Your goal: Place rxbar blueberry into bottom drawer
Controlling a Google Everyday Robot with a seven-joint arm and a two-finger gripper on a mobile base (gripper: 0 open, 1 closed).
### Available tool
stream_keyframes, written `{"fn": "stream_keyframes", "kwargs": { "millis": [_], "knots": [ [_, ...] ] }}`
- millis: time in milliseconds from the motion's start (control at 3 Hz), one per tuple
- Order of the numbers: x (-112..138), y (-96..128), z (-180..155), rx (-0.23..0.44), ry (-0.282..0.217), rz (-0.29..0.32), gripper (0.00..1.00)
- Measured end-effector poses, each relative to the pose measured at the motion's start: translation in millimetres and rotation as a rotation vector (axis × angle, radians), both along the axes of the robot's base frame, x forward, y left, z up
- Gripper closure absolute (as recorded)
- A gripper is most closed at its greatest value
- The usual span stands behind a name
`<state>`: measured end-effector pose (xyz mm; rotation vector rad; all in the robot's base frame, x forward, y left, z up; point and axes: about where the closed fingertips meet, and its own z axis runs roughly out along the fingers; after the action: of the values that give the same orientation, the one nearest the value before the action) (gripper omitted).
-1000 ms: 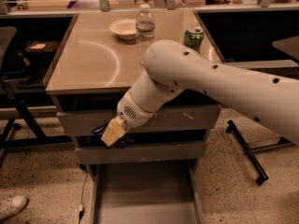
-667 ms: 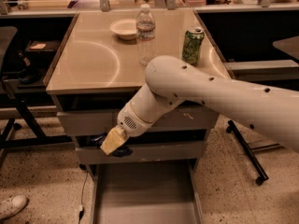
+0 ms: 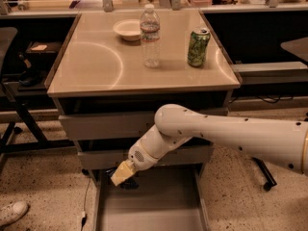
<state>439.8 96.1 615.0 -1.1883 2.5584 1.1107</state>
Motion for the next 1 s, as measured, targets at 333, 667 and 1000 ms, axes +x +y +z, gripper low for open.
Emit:
{"fn": "stream_keyframes", "kwargs": {
  "millis": [333, 667, 1000],
  "knots": [
    [0, 0, 0, 0.0, 0.0, 0.0, 1.0],
    [-7, 8, -33, 0.069, 0.044, -0.021, 1.0],
    [-11, 14, -97, 0.169, 0.124, -0.101, 1.0]
  ]
}}
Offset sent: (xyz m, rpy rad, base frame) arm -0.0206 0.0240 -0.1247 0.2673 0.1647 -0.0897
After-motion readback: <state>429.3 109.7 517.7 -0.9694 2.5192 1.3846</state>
